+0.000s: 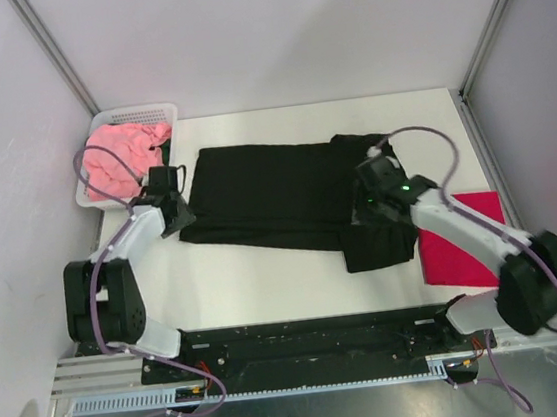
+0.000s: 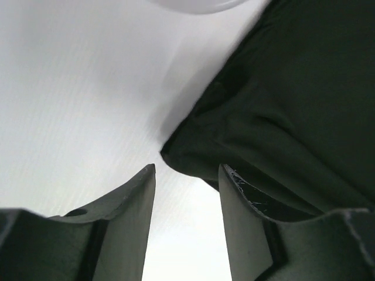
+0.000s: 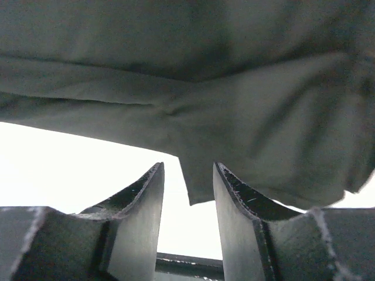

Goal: Fold and stack the t-shirts
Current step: Fold the flattened tshirt in 1/3 of the way

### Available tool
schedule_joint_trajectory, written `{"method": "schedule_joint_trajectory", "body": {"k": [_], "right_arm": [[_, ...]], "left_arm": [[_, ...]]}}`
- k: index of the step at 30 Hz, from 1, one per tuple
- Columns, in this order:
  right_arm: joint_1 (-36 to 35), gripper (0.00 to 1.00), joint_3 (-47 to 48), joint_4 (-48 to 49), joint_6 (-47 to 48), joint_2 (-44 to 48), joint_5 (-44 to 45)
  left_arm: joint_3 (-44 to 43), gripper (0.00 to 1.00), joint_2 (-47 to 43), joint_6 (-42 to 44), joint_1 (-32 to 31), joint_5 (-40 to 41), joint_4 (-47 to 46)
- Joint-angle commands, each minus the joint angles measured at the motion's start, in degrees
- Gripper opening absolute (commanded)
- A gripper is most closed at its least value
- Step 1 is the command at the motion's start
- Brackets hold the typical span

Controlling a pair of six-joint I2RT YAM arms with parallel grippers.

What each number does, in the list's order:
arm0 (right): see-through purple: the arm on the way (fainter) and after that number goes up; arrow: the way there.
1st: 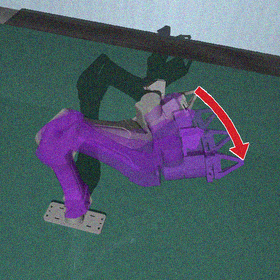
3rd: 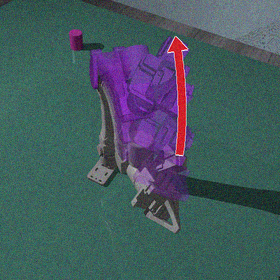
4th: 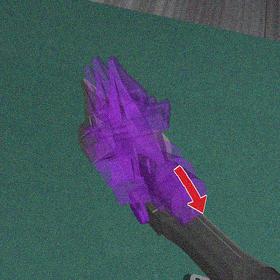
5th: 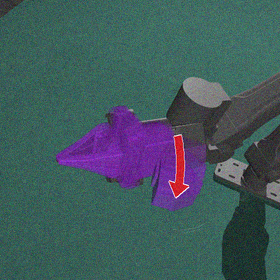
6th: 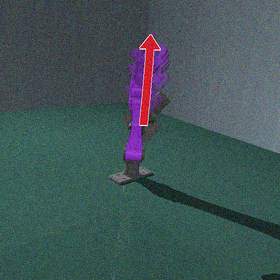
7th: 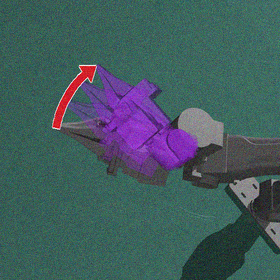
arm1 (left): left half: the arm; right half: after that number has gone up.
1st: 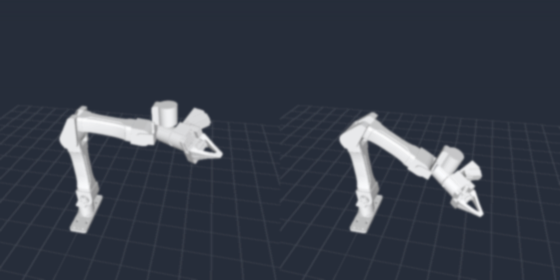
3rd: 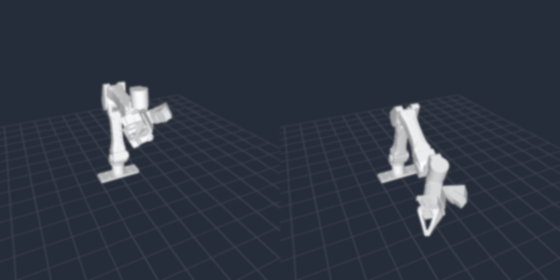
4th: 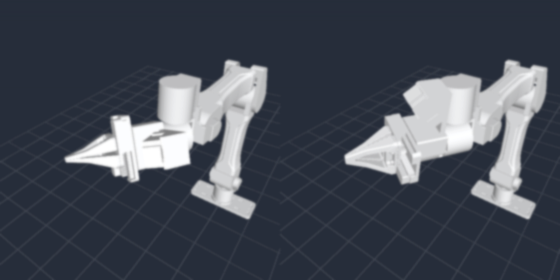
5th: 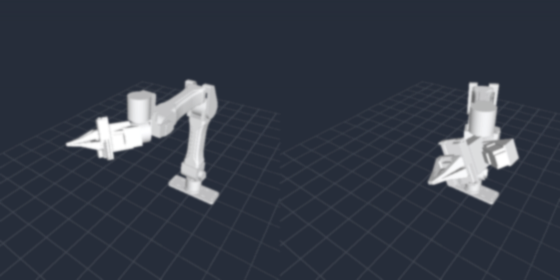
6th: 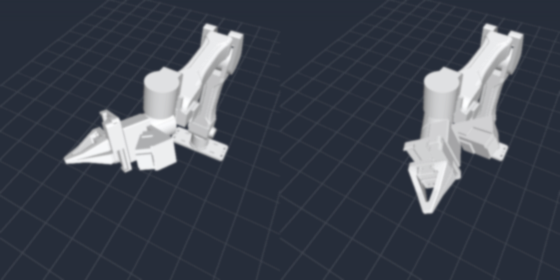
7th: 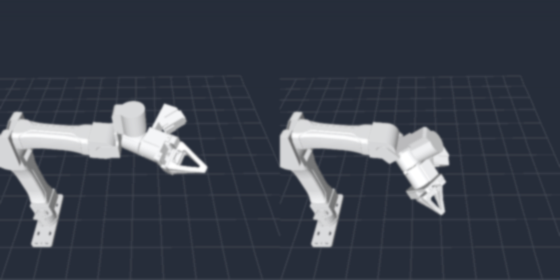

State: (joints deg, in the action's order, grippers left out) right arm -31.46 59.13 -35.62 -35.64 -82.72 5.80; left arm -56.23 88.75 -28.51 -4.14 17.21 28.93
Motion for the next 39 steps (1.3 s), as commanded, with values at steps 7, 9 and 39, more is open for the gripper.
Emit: {"method": "schedule_joint_trajectory", "body": {"k": [7, 9, 39], "right_arm": [[16.7, 0.45, -17.4, -15.1, -6.7, 31.1, 2.9], [17.3, 0.46, -18.2, -16.3, -7.8, 33.8, 2.6], [17.4, 0.47, -25.0, -2.0, -13.4, 20.9, 4.3]], "left_arm": [[2.6, 0.49, -13.8, -6.0, -26.5, -10.8, -1.3], [1.8, 0.49, -11.1, -8.7, -34.2, -12.5, -2.6], [-18.3, 0.51, 23.1, -13.7, -56.7, -21.9, -11.4]]}}
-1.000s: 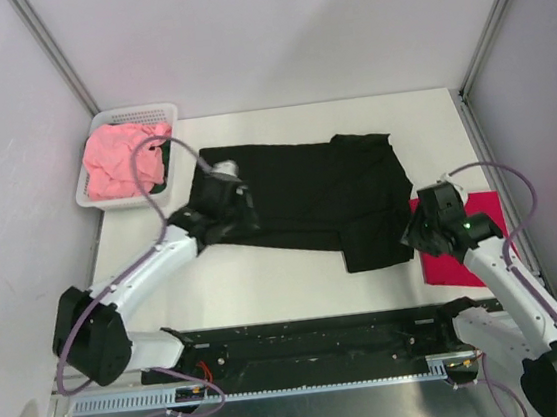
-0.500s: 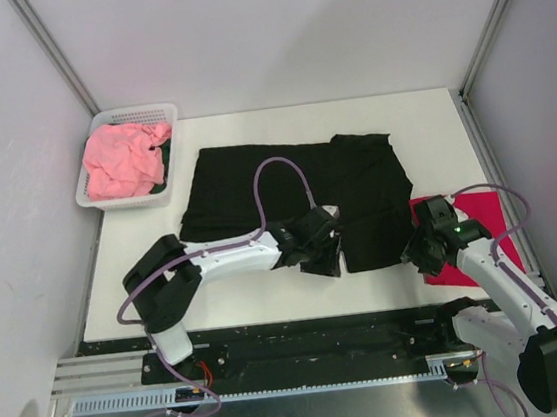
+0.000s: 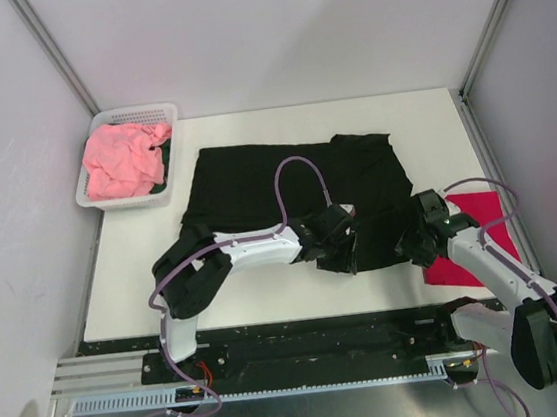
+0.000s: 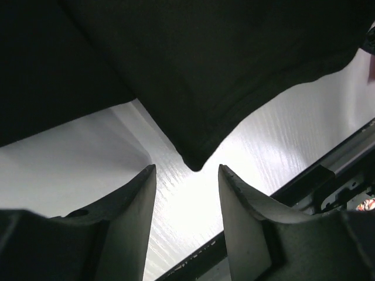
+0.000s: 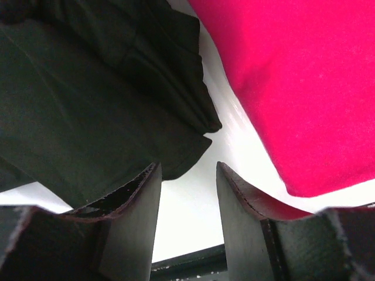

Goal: Fold and stack the t-shirts
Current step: Fold the flattened tshirt in 1/3 of the way

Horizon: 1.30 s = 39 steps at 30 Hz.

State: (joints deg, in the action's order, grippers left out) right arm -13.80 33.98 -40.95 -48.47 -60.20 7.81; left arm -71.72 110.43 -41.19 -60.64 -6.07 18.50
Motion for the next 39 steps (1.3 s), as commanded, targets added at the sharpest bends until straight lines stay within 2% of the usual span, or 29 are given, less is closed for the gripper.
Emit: {"method": "schedule_joint_trajectory", "body": {"k": [1, 5, 7, 12, 14, 16, 21, 27, 33, 39], "right_arm": [[-0.3, 0.47, 0.1, 3.8, -0.6, -2.3, 2.2], [-0.8, 0.44, 0.0, 5.2, -0.5, -4.6, 3.0], [-0.9, 0.40, 0.0, 5.6, -0.2, -5.6, 3.5], [-0.8, 0.12, 0.2, 6.2, 0.6, -6.7, 3.5], [-0.7, 0.05, 1.2, 5.8, 1.0, -6.3, 3.0], [-0.8, 0.01, 2.8, 4.8, 1.4, -5.5, 2.4], [-0.7, 0.00, 9.0, 2.6, 3.3, -4.4, 1.8], [-0.1, 0.00, 16.9, 6.3, 6.5, -10.6, 0.9], [0.6, 0.00, 22.9, 14.1, 8.8, -20.4, 0.4], [1.7, 0.00, 29.3, 16.7, 9.5, -29.4, 0.8]], "left_arm": [[-2.9, 0.51, 1.9, -1.2, -0.2, 1.7, -0.9], [-3.4, 0.49, 3.2, -1.3, -0.2, 2.4, -1.0], [-3.9, 0.45, 3.7, -1.3, -0.2, 2.5, -1.0], [-4.8, 0.20, 3.6, -1.1, -0.2, 1.7, -0.9], [-5.2, 0.09, 2.5, -0.9, -0.1, 1.7, -1.0], [-5.5, 0.03, 1.2, -0.4, 0.3, 1.6, -0.9], [-6.9, 0.00, -1.4, 0.3, 2.4, 0.1, -0.8], [-10.4, 0.00, -1.4, 1.6, 7.4, -0.9, -0.8], [-19.1, 0.00, 4.1, 3.9, 12.3, 0.3, -0.8], [-26.8, 0.00, 11.7, 5.3, 14.8, 1.9, -0.7]]}}
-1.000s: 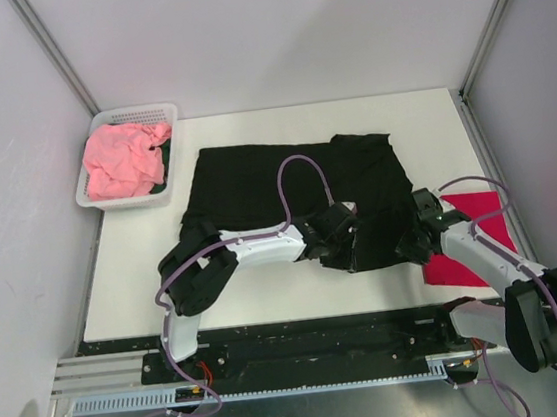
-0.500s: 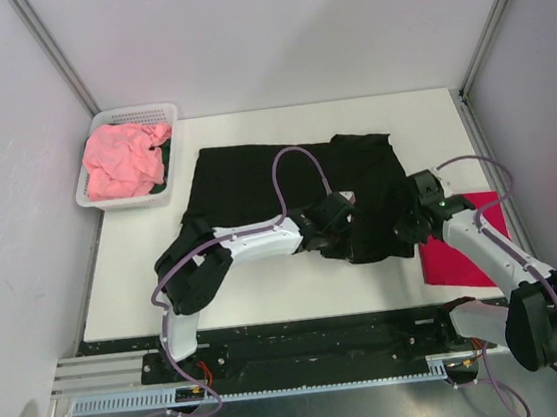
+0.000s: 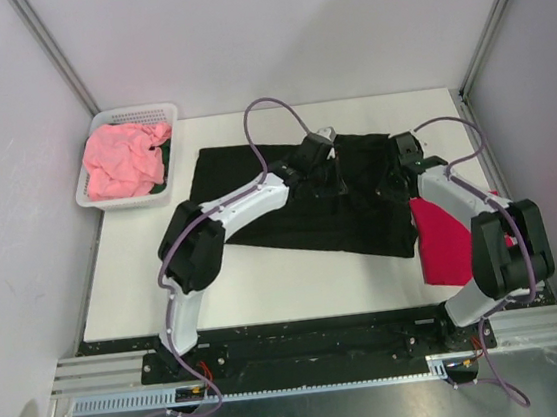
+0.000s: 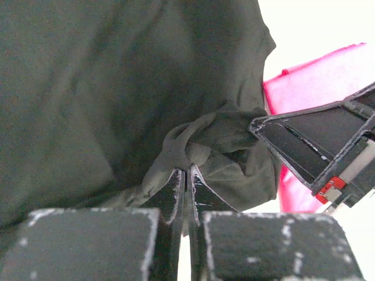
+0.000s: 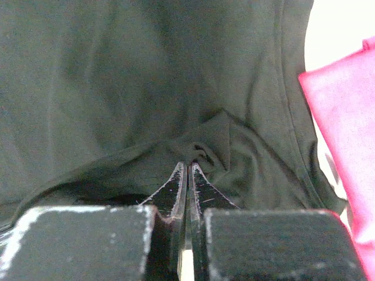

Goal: Fold and stack the t-shirts
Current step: Fold the flattened tshirt in 1/3 of the way

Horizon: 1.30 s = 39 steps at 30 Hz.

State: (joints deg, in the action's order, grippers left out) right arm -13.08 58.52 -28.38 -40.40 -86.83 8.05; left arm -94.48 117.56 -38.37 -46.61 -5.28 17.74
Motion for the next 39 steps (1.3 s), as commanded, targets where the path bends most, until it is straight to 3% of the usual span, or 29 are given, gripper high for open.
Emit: {"method": "schedule_joint_trajectory", "body": {"k": [1, 18, 21, 24, 30, 32, 34, 39], "right_arm": [[1.4, 0.00, 5.4, 4.4, 1.5, -3.7, 0.5], [3.2, 0.03, 14.6, 6.1, 3.4, -14.1, 0.1], [3.6, 0.08, 15.3, 6.3, 3.5, -14.3, 0.1], [4.0, 0.16, 16.2, 6.2, 3.9, -14.3, 0.5], [4.9, 0.45, 18.3, 4.9, 5.1, -11.9, 1.2], [4.8, 0.49, 19.2, 3.8, 5.7, -10.5, 1.2], [3.9, 0.47, 19.4, 1.7, 6.1, -9.3, 1.6], [-1.8, 0.22, 17.2, -2.3, 6.4, -8.6, 1.4]], "left_arm": [[-4.8, 0.00, 5.7, 2.6, 1.1, 1.2, 0.1], [-10.2, 0.00, 11.6, 3.5, 3.9, 2.5, 0.0], [-11.4, 0.03, 12.7, 3.9, 4.0, 1.9, -0.1], [-12.1, 0.12, 12.7, 4.7, 4.3, 2.2, 0.0], [-10.3, 0.47, 7.3, 6.4, 6.7, 2.3, 0.1], [-8.1, 0.56, 4.1, 7.0, 8.2, 2.6, 0.2], [-4.8, 0.59, 0.5, 7.1, 9.7, 2.8, 1.0], [10.0, 0.53, -11.2, 4.9, 12.6, 6.8, 2.8]]}}
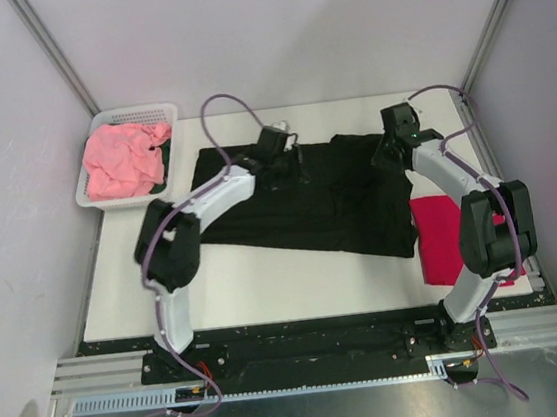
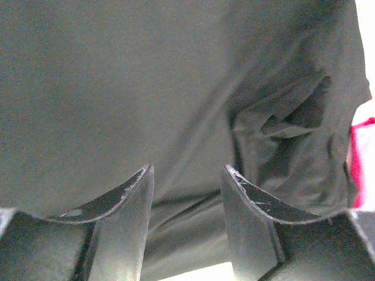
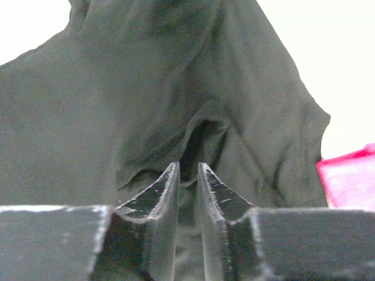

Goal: Fold and stack the t-shirts
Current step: Fold the flattened tshirt in 1/3 of the way

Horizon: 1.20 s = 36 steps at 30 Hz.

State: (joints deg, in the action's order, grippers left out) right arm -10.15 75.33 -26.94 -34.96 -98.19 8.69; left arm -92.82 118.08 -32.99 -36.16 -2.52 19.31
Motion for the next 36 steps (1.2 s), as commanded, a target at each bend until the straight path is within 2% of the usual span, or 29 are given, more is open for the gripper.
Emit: {"method": "schedule_joint_trajectory", "body": {"k": [1, 5, 10, 17, 20, 25, 31, 36], "right_arm": [[-6.2, 0.19, -0.4, -3.8, 1.1, 2.7, 1.0], [-9.9, 0.16, -1.8, -4.5, 1.4, 0.1, 2.4], [-10.4, 0.14, -2.1, -3.7, 2.6, -4.6, 0.3], [-9.4, 0.15, -0.1, 0.5, 4.8, -11.1, -3.4], [-8.8, 0.18, 3.7, 1.5, 6.1, -15.0, -4.7], [-8.3, 0.24, 10.9, -0.6, 6.8, -19.0, -4.3], [-10.4, 0.27, 12.3, -3.0, 6.6, -14.3, -2.5], [-13.8, 0.28, 8.9, -3.6, 5.3, -7.9, -2.4]], "left_arm": [[11.5, 0.52, -14.2, -1.2, 2.7, 4.8, 1.5], [23.5, 0.48, -23.7, -3.8, 5.2, 8.4, 2.8], [35.4, 0.47, -34.1, -5.3, 9.6, 10.3, 3.7], [43.6, 0.45, -40.4, -5.1, 15.6, 12.5, 5.5], [44.1, 0.44, -39.8, -4.5, 18.4, 12.7, 5.5], [40.3, 0.42, -34.9, -3.3, 20.7, 13.3, 5.6], [34.2, 0.41, -27.6, -3.0, 21.8, 15.6, 5.5], [27.1, 0.41, -19.3, -1.4, 21.9, 16.3, 4.5]]}}
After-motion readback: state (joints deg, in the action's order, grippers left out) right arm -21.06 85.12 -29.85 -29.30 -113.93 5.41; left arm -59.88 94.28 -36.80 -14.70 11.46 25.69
